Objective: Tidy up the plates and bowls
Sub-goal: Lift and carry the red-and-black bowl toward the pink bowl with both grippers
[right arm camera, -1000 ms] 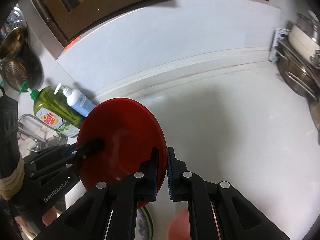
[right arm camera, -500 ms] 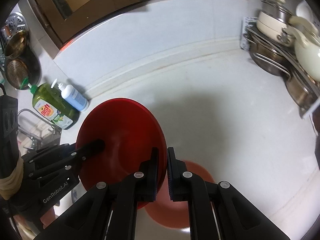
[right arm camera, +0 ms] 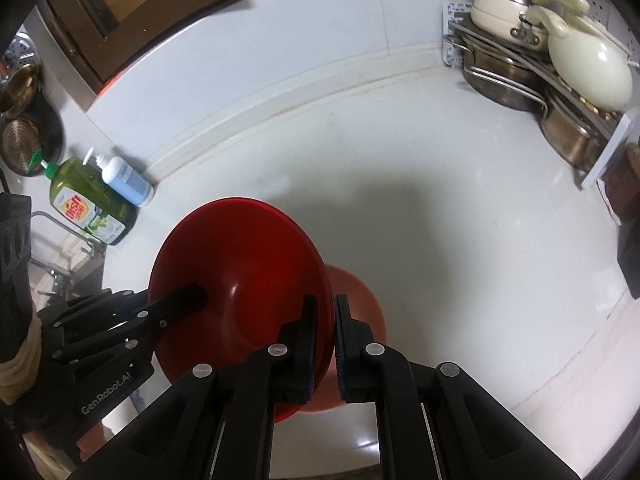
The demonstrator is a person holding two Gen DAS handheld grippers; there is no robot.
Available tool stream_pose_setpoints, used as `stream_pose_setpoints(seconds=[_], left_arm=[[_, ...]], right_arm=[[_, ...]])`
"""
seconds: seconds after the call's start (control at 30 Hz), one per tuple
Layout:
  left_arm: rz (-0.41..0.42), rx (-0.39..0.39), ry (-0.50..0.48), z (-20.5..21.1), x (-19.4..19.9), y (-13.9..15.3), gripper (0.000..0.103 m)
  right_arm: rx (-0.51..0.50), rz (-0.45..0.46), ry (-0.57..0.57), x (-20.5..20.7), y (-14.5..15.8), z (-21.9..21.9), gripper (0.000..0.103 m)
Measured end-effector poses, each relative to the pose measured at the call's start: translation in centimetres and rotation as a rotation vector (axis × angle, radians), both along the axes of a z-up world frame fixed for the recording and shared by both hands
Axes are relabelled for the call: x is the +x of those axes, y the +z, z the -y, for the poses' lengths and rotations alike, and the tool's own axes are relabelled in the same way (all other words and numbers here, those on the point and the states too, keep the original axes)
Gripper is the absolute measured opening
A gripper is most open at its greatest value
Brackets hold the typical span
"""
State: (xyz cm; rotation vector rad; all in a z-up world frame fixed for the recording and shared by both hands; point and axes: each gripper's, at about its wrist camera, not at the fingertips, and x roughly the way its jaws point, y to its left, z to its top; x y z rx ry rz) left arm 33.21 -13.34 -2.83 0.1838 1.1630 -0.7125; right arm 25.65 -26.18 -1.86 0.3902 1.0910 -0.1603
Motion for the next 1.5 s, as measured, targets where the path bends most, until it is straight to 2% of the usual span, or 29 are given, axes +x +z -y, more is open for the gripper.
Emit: stream_pose_setpoints(seconds=[0.5, 0.93, 1.23, 1.5], left_arm=[[-0.065, 0.055, 0.015, 0.9, 0.0, -3.5, 0.013], [-0.109, 0.074, 0.006, 1.6, 0.1, -5.3, 0.014], [-0.104, 0.081, -0.01, 1.9, 0.0, -5.4, 0.022], [-0.114, 0.078, -0.03, 1.8, -0.1, -5.0, 0.033]], right_arm=[[0.051, -0.08, 0.007, -0.3, -4.0, 1.0, 0.01], [0.06, -0.139, -0.001, -0.2, -6.0, 1.5, 0.01], [0.078, -0.156, 0.01, -0.1, -6.9, 1.6, 0.011], [0.081, -0.147, 0.013, -0.2, -6.8, 1.9, 0.011]])
